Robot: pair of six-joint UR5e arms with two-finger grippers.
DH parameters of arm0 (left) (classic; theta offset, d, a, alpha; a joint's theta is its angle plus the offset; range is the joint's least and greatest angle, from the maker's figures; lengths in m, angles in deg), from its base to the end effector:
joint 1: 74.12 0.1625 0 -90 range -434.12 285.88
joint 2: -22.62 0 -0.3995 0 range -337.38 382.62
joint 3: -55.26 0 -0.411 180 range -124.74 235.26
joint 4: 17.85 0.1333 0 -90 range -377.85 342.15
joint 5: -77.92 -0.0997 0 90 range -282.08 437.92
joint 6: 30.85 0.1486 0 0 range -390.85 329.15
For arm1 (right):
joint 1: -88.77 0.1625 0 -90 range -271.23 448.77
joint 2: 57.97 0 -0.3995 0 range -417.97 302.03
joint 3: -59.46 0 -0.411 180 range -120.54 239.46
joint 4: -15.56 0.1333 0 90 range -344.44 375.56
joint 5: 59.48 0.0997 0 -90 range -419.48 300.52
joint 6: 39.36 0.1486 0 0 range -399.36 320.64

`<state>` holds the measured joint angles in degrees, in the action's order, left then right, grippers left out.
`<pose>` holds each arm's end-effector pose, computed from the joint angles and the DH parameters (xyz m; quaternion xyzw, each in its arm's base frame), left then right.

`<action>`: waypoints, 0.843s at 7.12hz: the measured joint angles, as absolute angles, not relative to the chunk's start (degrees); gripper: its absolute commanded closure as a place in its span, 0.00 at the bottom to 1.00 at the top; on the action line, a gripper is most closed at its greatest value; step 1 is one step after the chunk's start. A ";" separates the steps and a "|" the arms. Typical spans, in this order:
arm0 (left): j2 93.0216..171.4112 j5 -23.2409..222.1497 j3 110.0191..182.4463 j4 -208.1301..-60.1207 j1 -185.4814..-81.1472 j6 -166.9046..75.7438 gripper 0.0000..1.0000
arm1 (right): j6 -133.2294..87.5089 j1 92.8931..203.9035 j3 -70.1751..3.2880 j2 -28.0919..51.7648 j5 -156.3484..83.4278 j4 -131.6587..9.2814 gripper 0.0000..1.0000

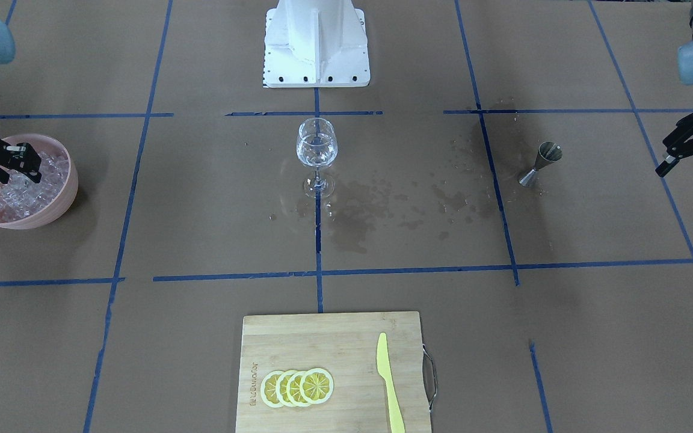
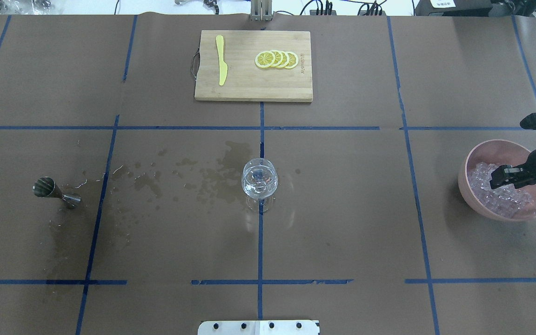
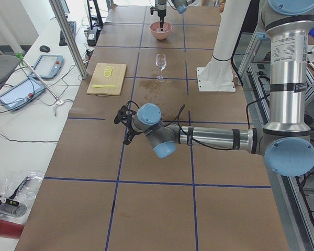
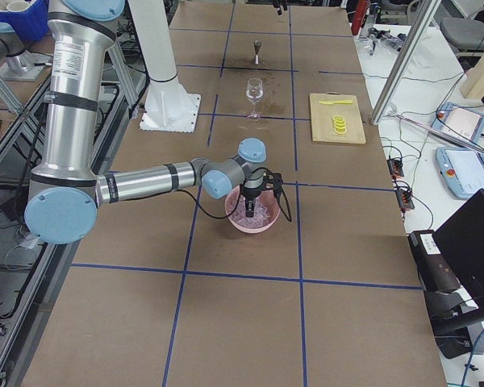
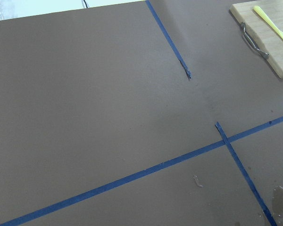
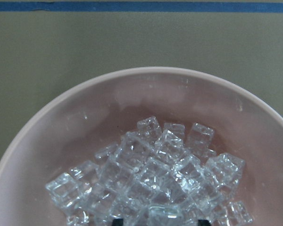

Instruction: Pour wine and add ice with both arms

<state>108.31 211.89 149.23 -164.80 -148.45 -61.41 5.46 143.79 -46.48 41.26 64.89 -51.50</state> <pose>0.1128 -0.5138 0.5389 0.2750 0.4758 0.0702 0.8325 -0.2412 -0.4310 0.5661 0.0043 -0.3759 0.0039 0.9266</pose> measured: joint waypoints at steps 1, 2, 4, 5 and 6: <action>108.21 211.92 149.41 -164.80 -148.47 -61.39 0.00 | 5.45 143.83 -46.49 41.28 65.01 -51.50 1.00; 108.18 211.94 149.66 -164.82 -148.47 -61.41 0.00 | 5.39 143.94 -46.83 41.31 65.06 -51.49 1.00; 107.77 212.03 150.25 -164.90 -148.63 -61.36 0.00 | 5.32 144.77 -50.96 41.40 65.38 -51.91 1.00; 106.50 212.08 150.91 -164.96 -148.80 -61.30 0.00 | 5.37 145.65 -54.21 41.18 65.83 -52.11 1.00; 104.62 212.10 151.61 -165.11 -148.92 -61.23 0.00 | 5.66 146.08 -56.86 40.27 66.06 -52.22 1.00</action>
<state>104.62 212.10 151.61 -165.11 -148.92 -61.23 5.66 146.08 -56.86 40.27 66.06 -52.22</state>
